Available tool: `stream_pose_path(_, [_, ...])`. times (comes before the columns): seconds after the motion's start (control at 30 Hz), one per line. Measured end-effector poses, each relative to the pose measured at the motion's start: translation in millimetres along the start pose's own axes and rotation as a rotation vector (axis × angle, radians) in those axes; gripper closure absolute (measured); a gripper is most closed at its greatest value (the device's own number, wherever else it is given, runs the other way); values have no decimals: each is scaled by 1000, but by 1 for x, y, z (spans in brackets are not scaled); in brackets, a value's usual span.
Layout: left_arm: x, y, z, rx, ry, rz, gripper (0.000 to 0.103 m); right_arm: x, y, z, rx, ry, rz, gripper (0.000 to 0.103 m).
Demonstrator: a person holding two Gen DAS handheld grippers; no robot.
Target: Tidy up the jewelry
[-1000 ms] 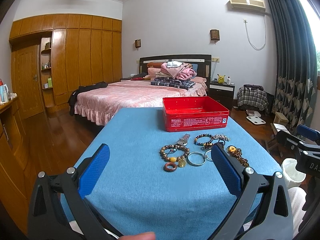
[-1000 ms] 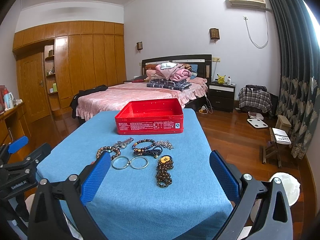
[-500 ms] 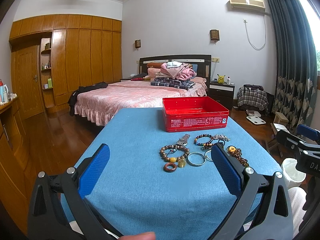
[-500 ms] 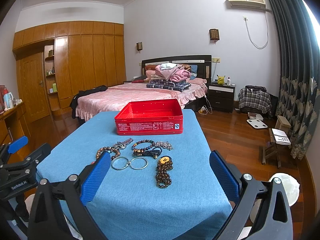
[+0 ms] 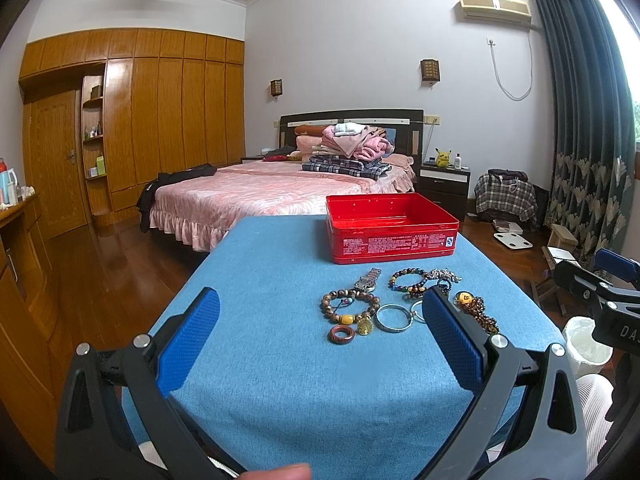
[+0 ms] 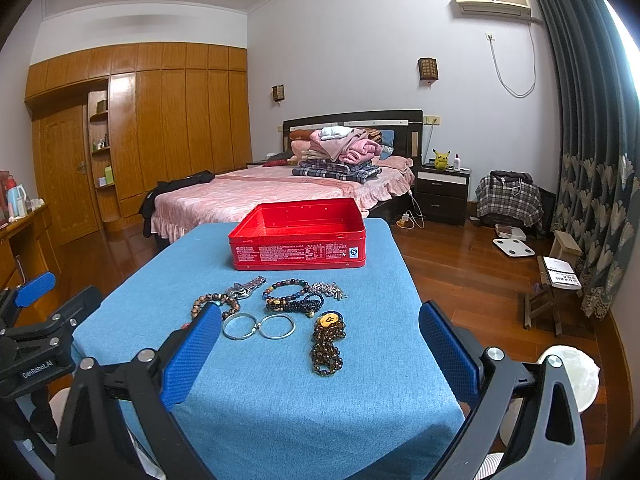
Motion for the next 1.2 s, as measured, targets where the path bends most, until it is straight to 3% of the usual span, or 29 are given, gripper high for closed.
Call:
stream_pose_path(0.7, [2,-1,-1,-6,15,9,5,-5,-1,-1,2,5,16,6])
stream_pose_path(1.0, [-17,-40,-3,5,51,-62,5,-23,-33,8,3,17,11,6])
stream_pose_path(1.2, [-38,-74,10,17,14,-86,5,-38,-63,21,-3,3,-12,6])
Point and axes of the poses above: each gripper's, at about its wrist camera, not at the fingertips, and y roughly against the way its jaws point, z to its right, x to its top, the point moved 9 cm from there along -y, roughly the way its jaws point, and after that the axes turned 14 degrees about x, right-handed, at the moved point
